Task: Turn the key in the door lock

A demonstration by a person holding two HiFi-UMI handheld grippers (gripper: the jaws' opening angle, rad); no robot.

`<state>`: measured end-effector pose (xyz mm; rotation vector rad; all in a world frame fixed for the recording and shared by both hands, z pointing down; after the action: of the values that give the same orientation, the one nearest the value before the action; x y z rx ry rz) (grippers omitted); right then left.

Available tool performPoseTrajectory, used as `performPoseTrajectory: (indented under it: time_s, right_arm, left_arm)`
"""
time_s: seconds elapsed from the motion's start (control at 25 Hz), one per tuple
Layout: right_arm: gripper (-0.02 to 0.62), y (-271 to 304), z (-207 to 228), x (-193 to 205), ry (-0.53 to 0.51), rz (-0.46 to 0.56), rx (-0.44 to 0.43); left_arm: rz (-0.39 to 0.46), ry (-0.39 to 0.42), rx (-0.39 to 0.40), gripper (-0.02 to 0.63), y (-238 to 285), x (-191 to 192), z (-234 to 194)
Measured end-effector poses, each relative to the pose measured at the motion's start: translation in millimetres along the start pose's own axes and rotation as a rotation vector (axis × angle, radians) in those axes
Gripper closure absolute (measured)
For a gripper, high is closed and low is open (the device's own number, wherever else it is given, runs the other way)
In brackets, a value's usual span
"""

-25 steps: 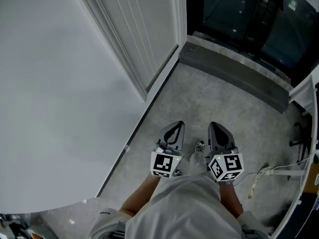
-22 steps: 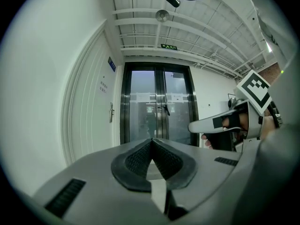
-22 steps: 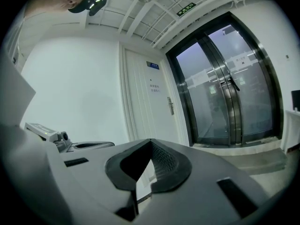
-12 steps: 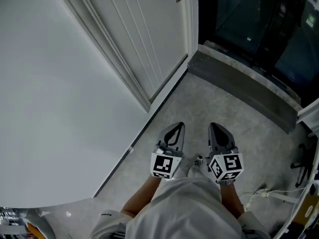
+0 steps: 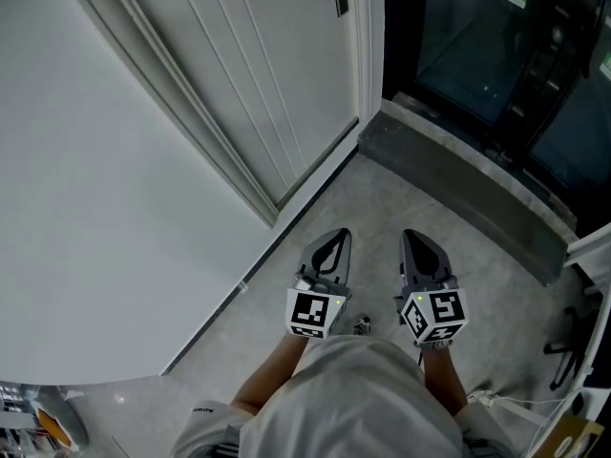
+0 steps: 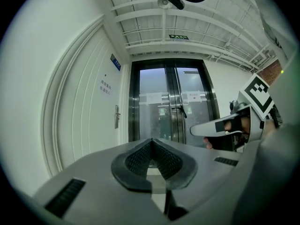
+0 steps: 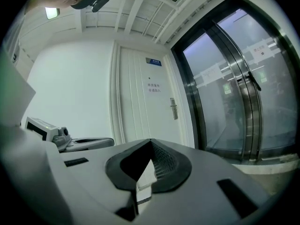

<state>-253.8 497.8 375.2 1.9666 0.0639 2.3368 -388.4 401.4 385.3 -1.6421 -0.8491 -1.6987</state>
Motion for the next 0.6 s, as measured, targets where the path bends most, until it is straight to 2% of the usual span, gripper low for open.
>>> performPoseTrajectory:
  time_s: [0.2,0.6]
  right_arm:
    - [0.598,8,25,-1,0.026,0.005,0.010]
    - [0.598,28,89,2,0.052,-0.001,0.080]
  left_arm:
    - [-0.032,0.005,0.011,0.597,25,5,6]
    - [-0.051,0.012,0.112,0.598,98,17,31]
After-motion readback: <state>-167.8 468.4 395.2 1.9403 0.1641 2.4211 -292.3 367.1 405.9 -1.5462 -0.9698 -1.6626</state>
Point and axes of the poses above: the fingertips, and each gripper's own axes: y forward along the fingers, z to its right, x out of its underside, the point moved 6 cm from there along -y, backward along the fingers, and after that the axes turned 11 degrees about -x, right-handed, at the moved point
